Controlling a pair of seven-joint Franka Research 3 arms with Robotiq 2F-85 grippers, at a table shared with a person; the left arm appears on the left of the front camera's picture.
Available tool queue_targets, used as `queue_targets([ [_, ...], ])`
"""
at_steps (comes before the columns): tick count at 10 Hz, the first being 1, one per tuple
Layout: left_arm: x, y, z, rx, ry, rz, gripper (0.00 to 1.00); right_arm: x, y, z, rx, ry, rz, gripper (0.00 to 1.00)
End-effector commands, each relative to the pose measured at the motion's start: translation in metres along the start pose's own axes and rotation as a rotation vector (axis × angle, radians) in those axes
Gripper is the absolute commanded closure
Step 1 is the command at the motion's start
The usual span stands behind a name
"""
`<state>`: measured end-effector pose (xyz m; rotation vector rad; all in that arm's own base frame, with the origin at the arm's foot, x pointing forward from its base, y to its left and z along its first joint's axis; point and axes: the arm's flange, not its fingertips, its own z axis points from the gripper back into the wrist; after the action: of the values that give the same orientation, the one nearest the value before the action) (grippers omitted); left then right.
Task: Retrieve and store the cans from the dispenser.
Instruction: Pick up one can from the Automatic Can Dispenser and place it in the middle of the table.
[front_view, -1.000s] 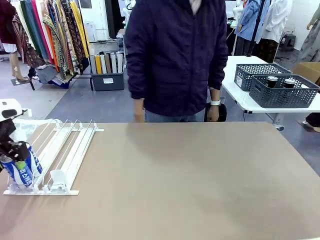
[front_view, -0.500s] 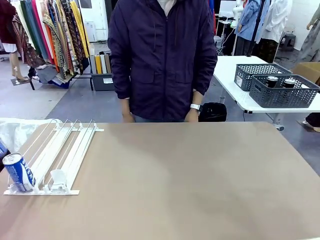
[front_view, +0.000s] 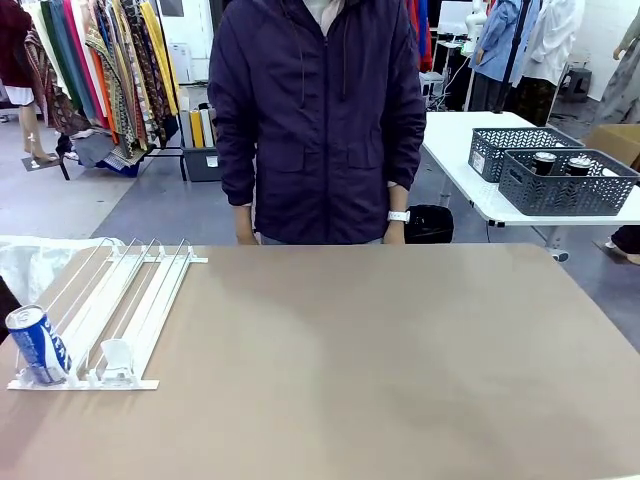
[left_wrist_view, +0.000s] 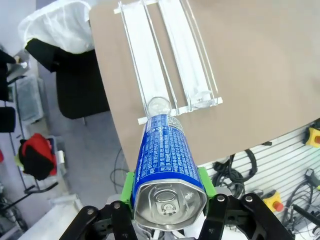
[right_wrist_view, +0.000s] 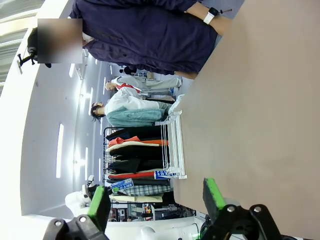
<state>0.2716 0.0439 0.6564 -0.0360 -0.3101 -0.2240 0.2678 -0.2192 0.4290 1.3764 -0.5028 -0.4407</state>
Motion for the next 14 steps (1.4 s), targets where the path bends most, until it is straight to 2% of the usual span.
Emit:
queue_targets([
  [1,0.0,-0.008,0.009,0.016,-0.015,-0.015,1.0,0.0,0.003,0.0,0.008,0.0,-0.002,0.0],
  [4,0.001,-0.002,-0.002,0.002,0.005,-0.005,1.0,0.0,0.003,0.0,0.008,0.0,-0.002,0.0],
  [5,0.011,-0.01,-0.014,-0.06,-0.044,-0.017,1.0,0.0,0.003,0.0,0.008,0.0,-0.002,0.0],
  [6,0.031,-0.037,-0.023,-0.072,-0.096,-0.026,1.0,0.0,0.003,0.0,0.008,0.0,-0.002,0.0],
  [7,0.06,-0.076,-0.041,-0.102,-0.108,-0.117,1.0,0.0,0.003,0.0,0.008,0.0,-0.002,0.0],
  [8,0.092,-0.13,-0.067,-0.146,-0.058,-0.312,1.0,0.0,0.003,0.0,0.008,0.0,-0.002,0.0],
  [10,0.138,-0.24,-0.126,-0.206,0.022,-0.511,1.0,0.0,0.003,0.0,0.008,0.0,-0.002,0.0],
  [12,0.163,-0.345,-0.195,-0.134,0.085,-0.599,1.0,0.0,0.003,0.0,0.008,0.0,-0.002,0.0],
  [14,0.17,-0.393,-0.233,-0.073,0.105,-0.647,1.0,0.0,0.003,0.0,0.008,0.0,-0.002,0.0],
])
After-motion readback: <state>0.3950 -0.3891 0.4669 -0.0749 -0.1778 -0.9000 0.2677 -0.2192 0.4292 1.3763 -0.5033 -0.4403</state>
